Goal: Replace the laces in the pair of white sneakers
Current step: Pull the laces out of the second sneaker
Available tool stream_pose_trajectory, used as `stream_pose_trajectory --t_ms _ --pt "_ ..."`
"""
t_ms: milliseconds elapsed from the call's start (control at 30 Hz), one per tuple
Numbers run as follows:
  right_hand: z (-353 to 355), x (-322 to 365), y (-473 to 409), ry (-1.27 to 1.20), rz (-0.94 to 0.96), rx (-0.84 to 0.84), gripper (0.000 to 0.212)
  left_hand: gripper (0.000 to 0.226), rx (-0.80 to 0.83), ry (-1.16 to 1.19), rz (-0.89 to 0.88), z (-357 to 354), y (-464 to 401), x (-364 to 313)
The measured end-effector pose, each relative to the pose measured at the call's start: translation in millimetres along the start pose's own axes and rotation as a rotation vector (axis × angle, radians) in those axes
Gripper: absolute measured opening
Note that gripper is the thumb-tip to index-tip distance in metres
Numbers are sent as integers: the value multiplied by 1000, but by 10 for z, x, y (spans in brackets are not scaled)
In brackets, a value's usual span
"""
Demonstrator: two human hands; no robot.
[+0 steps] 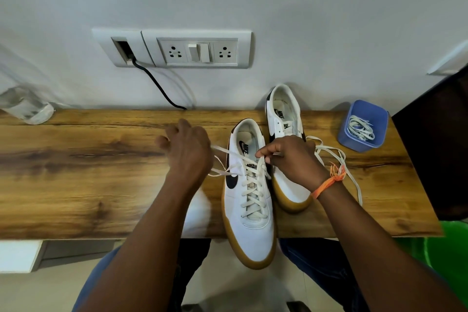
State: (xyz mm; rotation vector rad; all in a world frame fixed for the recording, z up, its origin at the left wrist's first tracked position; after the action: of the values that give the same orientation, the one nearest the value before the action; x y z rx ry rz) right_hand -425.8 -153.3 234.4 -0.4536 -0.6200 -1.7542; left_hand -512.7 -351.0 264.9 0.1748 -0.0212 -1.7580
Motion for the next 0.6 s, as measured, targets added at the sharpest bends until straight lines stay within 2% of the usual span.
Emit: stream_pose_trajectory --t_ms 100,200,267,333,433,500,600 --pt "0 3 -3 8 -9 4 26 26 77 91 3 -69 29 -51" --pt "-37 -16 -22 -36 3 24 25 33 74 260 -191 -39 101 -392" --pt "-42 -15 -26 -38 22 25 26 29 105 219 -353 -93 206 -632" --pt "-29 -1 -18 5 19 18 26 23 150 155 -427 -220 288 -750" --pt "-11 12 -18 38 8 9 25 14 158 216 -406 -241 284 -750" --pt "-22 -5 -17 23 -5 16 26 10 104 259 -361 -115 207 -678" --pt "-7 -26 -13 -24 -15 9 23 10 -17 262 -160 57 -6 -303"
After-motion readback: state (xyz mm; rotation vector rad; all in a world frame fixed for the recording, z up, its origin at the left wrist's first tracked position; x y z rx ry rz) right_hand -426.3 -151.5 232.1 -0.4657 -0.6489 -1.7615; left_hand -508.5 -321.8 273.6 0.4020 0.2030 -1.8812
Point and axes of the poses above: each hand's wrist, its own y-axis away from the middle knuckle, its own z-axis out of the back of the hand, x = y × z, the point moved 9 cm from there along -y, towards the middle knuckle, and after that the axes turned 1 degree about z, right-handed, at the moved point
